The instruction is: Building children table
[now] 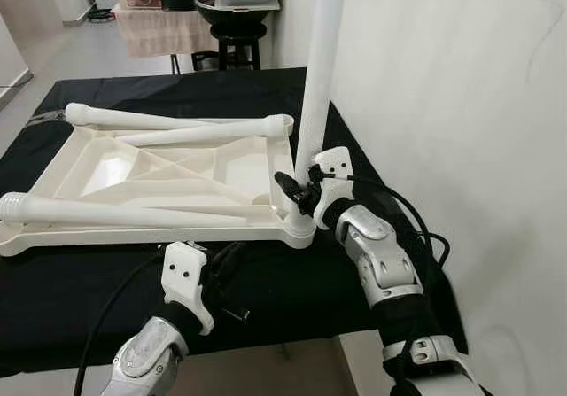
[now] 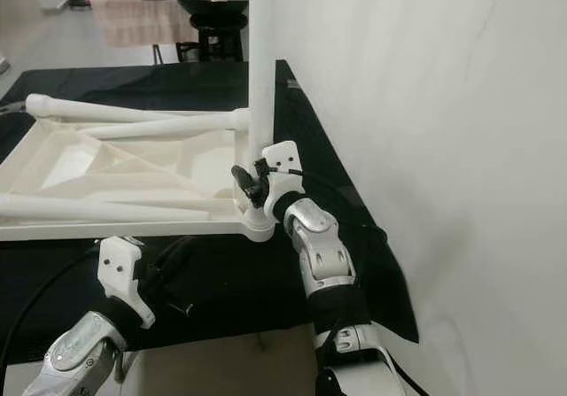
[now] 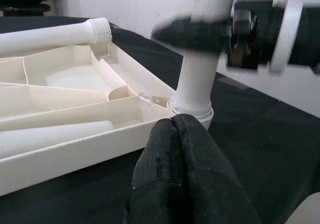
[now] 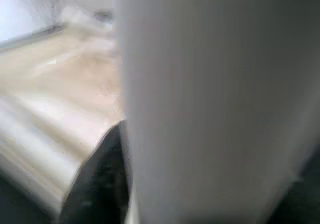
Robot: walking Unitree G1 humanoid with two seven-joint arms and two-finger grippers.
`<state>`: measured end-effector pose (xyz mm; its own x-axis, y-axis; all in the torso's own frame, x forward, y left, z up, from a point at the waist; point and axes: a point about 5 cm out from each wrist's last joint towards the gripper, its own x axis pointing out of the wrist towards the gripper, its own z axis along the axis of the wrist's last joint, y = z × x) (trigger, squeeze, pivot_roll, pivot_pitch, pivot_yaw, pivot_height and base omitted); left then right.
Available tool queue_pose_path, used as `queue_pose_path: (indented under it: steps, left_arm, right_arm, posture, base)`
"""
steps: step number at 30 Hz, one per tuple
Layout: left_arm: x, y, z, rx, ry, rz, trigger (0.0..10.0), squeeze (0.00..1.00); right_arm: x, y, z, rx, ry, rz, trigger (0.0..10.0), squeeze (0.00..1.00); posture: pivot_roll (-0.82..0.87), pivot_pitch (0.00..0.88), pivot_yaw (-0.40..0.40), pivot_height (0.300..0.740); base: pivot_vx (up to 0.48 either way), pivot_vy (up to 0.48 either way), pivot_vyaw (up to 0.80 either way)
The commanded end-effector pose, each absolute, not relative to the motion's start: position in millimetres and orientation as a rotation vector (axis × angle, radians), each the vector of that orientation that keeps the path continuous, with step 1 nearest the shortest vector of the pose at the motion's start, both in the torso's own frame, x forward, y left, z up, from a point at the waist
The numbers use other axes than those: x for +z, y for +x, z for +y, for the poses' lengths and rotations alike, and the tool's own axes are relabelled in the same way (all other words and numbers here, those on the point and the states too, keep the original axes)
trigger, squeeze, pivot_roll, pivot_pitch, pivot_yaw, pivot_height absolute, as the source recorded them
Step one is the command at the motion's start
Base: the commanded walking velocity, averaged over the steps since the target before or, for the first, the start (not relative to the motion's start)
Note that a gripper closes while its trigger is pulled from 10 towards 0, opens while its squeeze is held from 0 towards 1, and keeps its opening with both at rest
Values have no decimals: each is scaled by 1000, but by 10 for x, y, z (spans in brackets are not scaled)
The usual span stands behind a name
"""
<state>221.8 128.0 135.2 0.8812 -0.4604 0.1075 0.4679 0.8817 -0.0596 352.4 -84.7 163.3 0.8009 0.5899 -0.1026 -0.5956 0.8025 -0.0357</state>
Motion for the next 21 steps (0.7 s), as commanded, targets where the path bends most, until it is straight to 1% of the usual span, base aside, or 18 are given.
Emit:
queue_pose_path:
  steps: [1, 3, 4, 5, 7, 8, 9, 10, 12, 16, 17, 21]
  left_arm:
    - [1335, 2215, 1279, -482, -83, -80, 10000, 0]
    - [1333, 2217, 1268, -486, -85, -78, 10000, 0]
    - [1333, 2217, 1268, -486, -85, -78, 10000, 0]
    - [1330, 2219, 1262, -486, -85, -78, 10000, 0]
    - [1330, 2219, 1262, -486, -85, -78, 10000, 0]
    - [1328, 2219, 1262, -486, -85, -77, 10000, 0]
    - [1327, 2220, 1263, -485, -85, -78, 10000, 0]
    - [1327, 2220, 1263, -485, -85, -78, 10000, 0]
    - [1325, 2221, 1265, -484, -84, -77, 10000, 0]
    - [1322, 2219, 1265, -484, -83, -77, 10000, 0]
    - [1321, 2214, 1262, -484, -83, -76, 10000, 0]
    - [1320, 2212, 1261, -484, -83, -76, 10000, 0]
  right_arm:
    - [1629, 3498, -767, 734, -49, 111, 10000, 1000]
    - [1749, 3515, -756, 915, -67, 47, 10000, 1000]
    - [1749, 3515, -756, 915, -67, 47, 10000, 1000]
    - [1814, 3528, -776, 1062, -92, 20, 10000, 953]
    - [1814, 3528, -776, 1062, -92, 20, 10000, 953]
    - [1831, 3529, -784, 1116, -103, 19, 10000, 137]
    - [1855, 3557, -790, 1181, -122, 30, 10000, 0]
    - [1855, 3557, -790, 1181, -122, 30, 10000, 0]
    - [1879, 3602, -792, 1269, -139, 59, 10000, 0]
    - [1880, 3648, -789, 1291, -135, 87, 10000, 0]
    - [1901, 3705, -784, 1257, -93, 90, 4588, 0]
    - [1909, 3717, -782, 1250, -75, 89, 4588, 0]
  posture:
    - [6, 52, -45, 740]
    - [10, 48, -48, 740]
    - [10, 48, -48, 740]
    - [15, 45, -53, 740]
    - [15, 45, -53, 740]
    - [15, 45, -53, 740]
    - [22, 42, -56, 740]
    - [22, 42, -56, 740]
    - [21, 40, -54, 740]
    - [26, 38, -55, 740]
    - [31, 42, -57, 740]
    - [31, 42, -57, 740]
  base:
    - [0, 0, 0]
    - [0, 0, 0]
    - [0, 0, 0]
    - [0, 0, 0]
    - [0, 0, 0]
    - [0, 0, 0]
    - [0, 0, 0]
    - [0, 0, 0]
    - [0, 0, 0]
    - [0, 0, 0]
    - [0, 0, 0]
    - [0, 0, 0]
